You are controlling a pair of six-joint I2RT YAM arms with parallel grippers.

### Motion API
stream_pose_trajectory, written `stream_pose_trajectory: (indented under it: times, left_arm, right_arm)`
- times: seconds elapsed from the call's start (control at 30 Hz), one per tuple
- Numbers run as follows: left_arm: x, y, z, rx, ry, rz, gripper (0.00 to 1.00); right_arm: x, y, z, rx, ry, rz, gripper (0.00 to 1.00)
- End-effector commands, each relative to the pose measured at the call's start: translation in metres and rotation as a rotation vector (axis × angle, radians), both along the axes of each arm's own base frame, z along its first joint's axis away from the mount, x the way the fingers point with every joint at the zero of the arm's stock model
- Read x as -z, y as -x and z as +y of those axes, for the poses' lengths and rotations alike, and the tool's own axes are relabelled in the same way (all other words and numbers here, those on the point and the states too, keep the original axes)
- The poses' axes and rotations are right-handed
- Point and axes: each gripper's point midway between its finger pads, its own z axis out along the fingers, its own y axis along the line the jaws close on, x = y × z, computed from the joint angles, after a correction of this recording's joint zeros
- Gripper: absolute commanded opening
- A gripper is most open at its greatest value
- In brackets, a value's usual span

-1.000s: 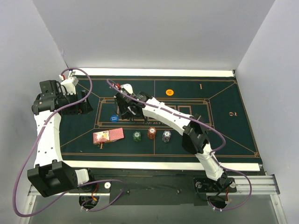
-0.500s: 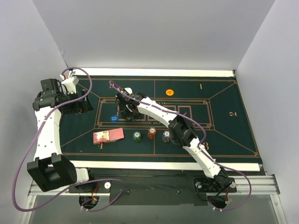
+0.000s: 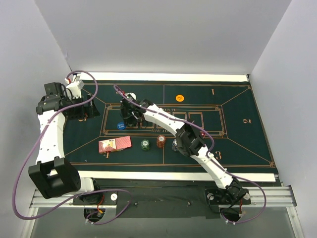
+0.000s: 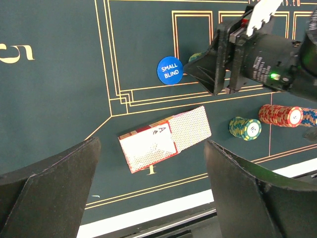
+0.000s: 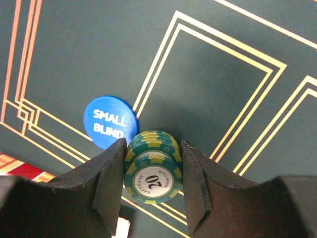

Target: Distribute texas hold em gaming equipment

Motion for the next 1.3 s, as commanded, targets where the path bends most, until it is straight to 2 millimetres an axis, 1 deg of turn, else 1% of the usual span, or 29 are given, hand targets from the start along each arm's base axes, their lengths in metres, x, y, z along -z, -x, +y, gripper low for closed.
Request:
stream_pose_trajectory:
  times: [0.0,0.1,0.27,0.4,0.53,0.57,0.6,0.67,0.8,0.83,0.87,0.9,0.93,0.97,1.0,1.03,1.07,1.1,1.13,1.17,1.2,1.23,1.27]
  left_arm:
    - [-0.026,-0.015,0.001,0.011,0.005,-0.101,0.97]
    - [-0.026,-0.015,0.0,0.012,0.007,-0.1,0.97]
    - [-0.027,-0.012,0.0,0.014,0.003,-0.103,0.97]
    - [-0.029,-0.01,0.001,0.011,0.0,-0.108,0.97]
    - [-0.029,-0.008,0.0,0.013,0.0,-0.108,0.97]
    - [-0.029,-0.008,0.0,0.012,0.003,-0.106,0.97]
    - [-0.03,-0.008,0.0,0.011,0.004,-0.109,0.97]
    - [-0.03,-0.007,0.0,0.01,0.006,-0.109,0.97]
    - [-0.03,-0.006,0.0,0.004,0.011,-0.105,0.97]
    - [-0.03,-0.005,0.001,-0.002,0.012,-0.104,0.97]
    - [-0.03,-0.005,0.001,-0.002,0.016,-0.102,0.97]
    - [-0.031,-0.005,0.002,-0.004,0.018,-0.103,0.97]
    - [-0.033,-0.005,0.002,-0.004,0.023,-0.105,0.97]
    - [-0.032,-0.005,0.003,-0.007,0.024,-0.101,0.97]
    - [-0.035,-0.005,0.002,-0.006,0.025,-0.107,0.97]
    - [-0.035,-0.004,0.003,-0.008,0.029,-0.101,0.97]
    - [-0.037,-0.004,0.003,-0.007,0.03,-0.105,0.97]
    - [-0.038,-0.003,0.004,-0.01,0.033,-0.104,0.97]
    - [-0.039,-0.003,0.004,-0.011,0.034,-0.106,0.97]
    - [-0.04,-0.002,0.005,-0.014,0.034,-0.108,0.97]
    - [-0.041,-0.001,0.005,-0.014,0.034,-0.108,0.97]
    - [-0.041,0.0,0.005,-0.016,0.035,-0.109,0.97]
    - [-0.041,0.0,0.007,-0.02,0.036,-0.108,0.97]
  right_arm:
    - [-0.001,-0.005,0.005,0.009,-0.025,0.002,0.28]
    - [0.004,-0.007,0.0,0.021,-0.008,0.003,0.28]
    - [0.005,-0.008,-0.006,0.027,0.016,-0.004,0.29]
    - [0.006,-0.008,-0.014,0.033,0.059,-0.018,0.29]
    - [0.003,-0.008,-0.022,0.025,0.104,-0.046,0.36]
    - [0.003,-0.007,-0.022,0.021,0.108,-0.048,0.39]
    - [0.004,-0.005,-0.022,0.017,0.112,-0.045,0.46]
    - [0.005,-0.005,-0.023,0.018,0.116,-0.043,0.53]
    - [0.003,-0.004,-0.022,0.016,0.111,-0.043,0.61]
    - [0.002,-0.004,-0.022,0.017,0.111,-0.045,0.61]
    - [-0.005,-0.005,-0.022,0.02,0.103,-0.052,0.64]
    - [-0.008,-0.006,-0.023,0.022,0.102,-0.057,0.65]
    - [-0.016,-0.007,-0.024,0.022,0.094,-0.069,0.66]
    - [-0.021,-0.008,-0.026,0.027,0.097,-0.079,0.66]
    - [-0.036,-0.01,-0.027,0.029,0.083,-0.101,0.66]
    - [-0.038,-0.012,-0.032,0.037,0.09,-0.104,0.66]
    - [-0.055,-0.012,-0.033,0.037,0.074,-0.126,0.67]
    - [-0.057,-0.012,-0.038,0.04,0.085,-0.128,0.68]
    - [-0.072,-0.012,-0.041,0.041,0.072,-0.147,0.68]
    - [-0.07,-0.01,-0.048,0.044,0.092,-0.145,0.69]
    - [-0.089,-0.009,-0.052,0.046,0.078,-0.167,0.69]
    - [-0.099,-0.005,-0.061,0.049,0.082,-0.176,0.7]
    - [-0.098,-0.001,-0.065,0.045,0.093,-0.174,0.71]
